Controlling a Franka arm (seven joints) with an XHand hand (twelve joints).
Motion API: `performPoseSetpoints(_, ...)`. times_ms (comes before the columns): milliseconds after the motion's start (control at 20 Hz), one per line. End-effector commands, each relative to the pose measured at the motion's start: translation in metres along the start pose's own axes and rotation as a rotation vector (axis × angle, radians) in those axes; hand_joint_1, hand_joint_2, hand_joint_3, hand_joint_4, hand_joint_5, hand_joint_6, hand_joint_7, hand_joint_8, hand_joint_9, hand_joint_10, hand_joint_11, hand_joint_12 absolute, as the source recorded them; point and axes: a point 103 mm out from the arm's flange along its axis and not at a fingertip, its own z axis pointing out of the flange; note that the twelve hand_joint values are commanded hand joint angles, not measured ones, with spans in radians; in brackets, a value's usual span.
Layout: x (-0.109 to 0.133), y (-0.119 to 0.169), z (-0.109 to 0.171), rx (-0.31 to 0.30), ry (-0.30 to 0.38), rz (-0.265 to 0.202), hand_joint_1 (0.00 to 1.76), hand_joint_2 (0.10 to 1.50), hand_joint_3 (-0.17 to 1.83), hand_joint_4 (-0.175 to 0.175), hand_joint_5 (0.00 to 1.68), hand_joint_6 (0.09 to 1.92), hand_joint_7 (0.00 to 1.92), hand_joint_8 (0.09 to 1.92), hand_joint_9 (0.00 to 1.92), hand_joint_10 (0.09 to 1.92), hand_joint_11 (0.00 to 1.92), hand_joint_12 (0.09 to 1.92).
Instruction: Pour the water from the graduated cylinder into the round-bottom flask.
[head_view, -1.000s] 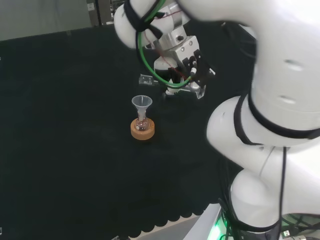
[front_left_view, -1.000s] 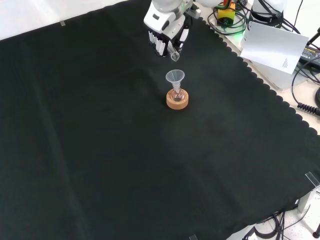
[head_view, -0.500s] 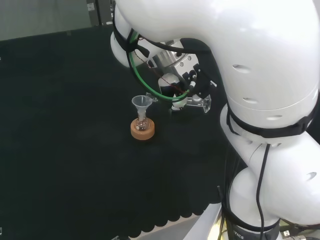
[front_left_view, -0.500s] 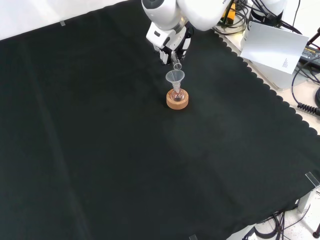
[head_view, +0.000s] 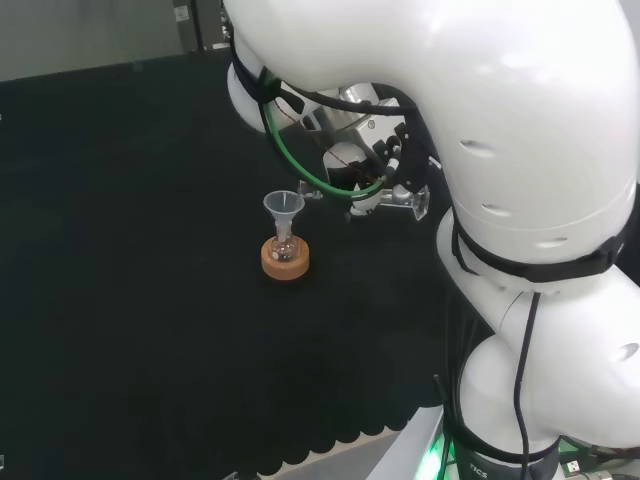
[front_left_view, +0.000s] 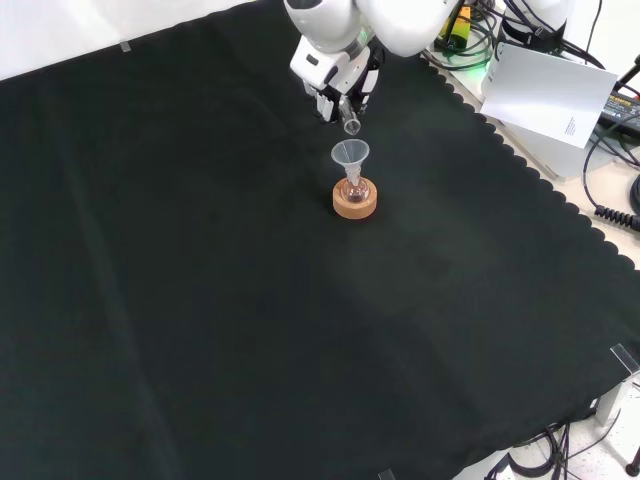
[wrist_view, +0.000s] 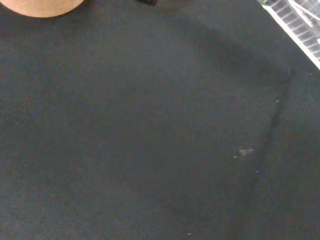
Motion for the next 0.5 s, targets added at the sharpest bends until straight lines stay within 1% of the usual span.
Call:
performPoseSetpoints(50,-0.0012,-0.0034,-0.0089,-0.007,-0.054,0.0,1.28,1.06,0.0,-0.175,1.08,0.85,1.11,0.82,1.51,0.09,1.28,0.71)
performPoseSetpoints(300,0.0001,-0.0028,-0.013,-0.008,-0.065,-0.003,1.28,1.06,0.0,-0.175,1.08,0.85,1.11,0.82,1.51,0.09,1.28,0.71)
performPoseSetpoints(500,0.0018,-0.0016,-0.0146,0.0,-0.074,0.003,1.28,1.06,0.0,-0.175,1.08,0.85,1.11,0.82,1.51,0.09,1.28,0.71)
